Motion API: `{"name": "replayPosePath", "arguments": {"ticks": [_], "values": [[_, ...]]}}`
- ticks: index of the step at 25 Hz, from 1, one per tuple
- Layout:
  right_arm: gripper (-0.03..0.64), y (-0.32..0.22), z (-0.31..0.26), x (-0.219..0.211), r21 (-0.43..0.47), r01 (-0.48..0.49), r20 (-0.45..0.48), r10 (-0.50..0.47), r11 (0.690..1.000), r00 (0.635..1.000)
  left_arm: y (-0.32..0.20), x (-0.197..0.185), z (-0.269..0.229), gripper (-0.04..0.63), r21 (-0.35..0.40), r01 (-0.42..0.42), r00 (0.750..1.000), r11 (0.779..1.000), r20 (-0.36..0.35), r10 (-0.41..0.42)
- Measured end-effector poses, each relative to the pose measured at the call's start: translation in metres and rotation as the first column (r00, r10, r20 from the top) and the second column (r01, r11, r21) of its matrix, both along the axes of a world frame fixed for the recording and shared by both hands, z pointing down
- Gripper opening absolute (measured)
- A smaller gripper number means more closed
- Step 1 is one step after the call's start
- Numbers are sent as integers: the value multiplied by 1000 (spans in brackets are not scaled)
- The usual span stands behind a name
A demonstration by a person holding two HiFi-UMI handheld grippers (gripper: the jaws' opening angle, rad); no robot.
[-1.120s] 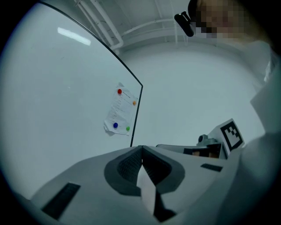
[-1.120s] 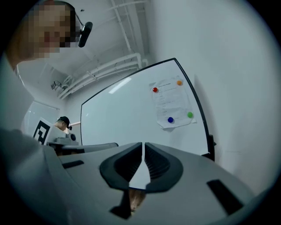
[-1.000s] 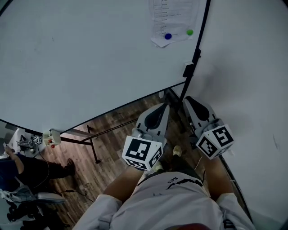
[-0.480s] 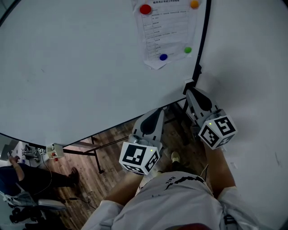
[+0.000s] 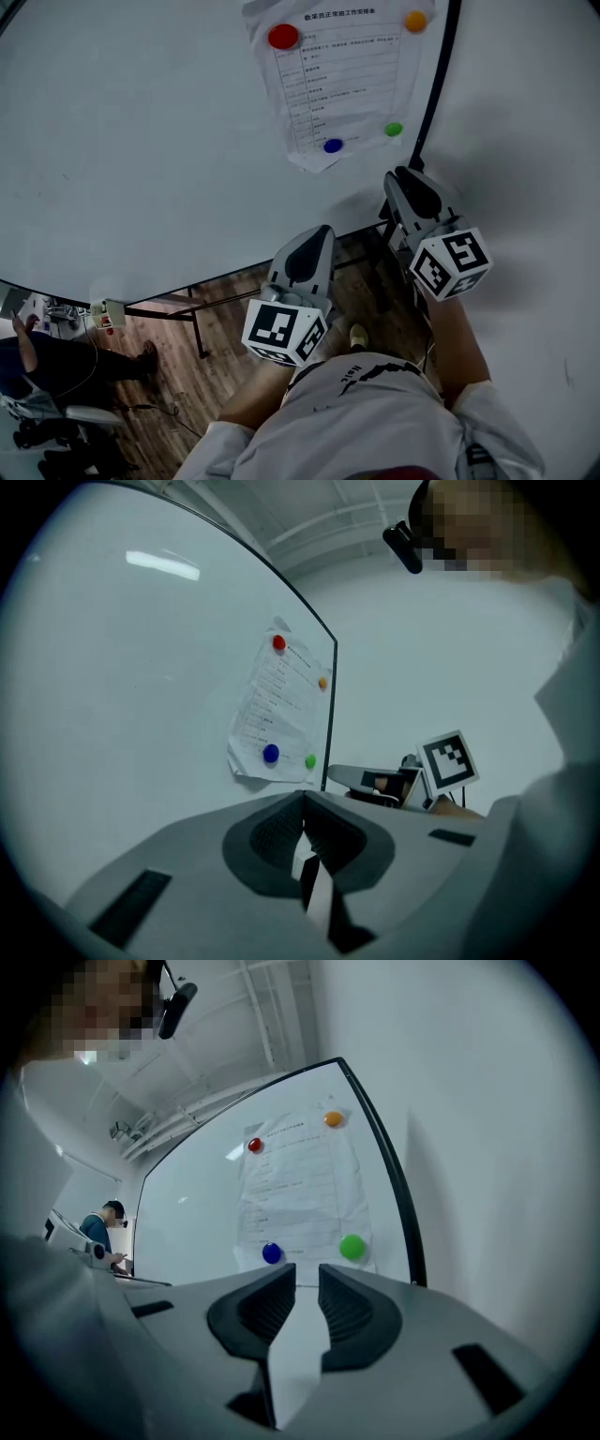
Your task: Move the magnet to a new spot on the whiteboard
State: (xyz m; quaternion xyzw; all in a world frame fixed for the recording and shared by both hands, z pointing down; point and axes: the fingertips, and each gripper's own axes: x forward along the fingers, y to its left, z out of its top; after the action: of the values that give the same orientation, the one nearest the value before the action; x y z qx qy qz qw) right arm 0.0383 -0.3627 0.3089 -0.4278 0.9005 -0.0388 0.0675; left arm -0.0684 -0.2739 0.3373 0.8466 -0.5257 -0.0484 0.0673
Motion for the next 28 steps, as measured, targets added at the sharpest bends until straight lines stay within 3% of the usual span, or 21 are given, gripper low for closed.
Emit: {"name": "replayPosePath", "arguments": {"ticks": [14,28], "values": [[132,-60,-14,8,163,-89,-199,122,983,972,-41,16,4,11,-11,31,999,999,15,-31],[132,-74,-15,5,218,-124,-252,179,968,951,-51,14,8,11,-22,57,998,998,18,-57]]}}
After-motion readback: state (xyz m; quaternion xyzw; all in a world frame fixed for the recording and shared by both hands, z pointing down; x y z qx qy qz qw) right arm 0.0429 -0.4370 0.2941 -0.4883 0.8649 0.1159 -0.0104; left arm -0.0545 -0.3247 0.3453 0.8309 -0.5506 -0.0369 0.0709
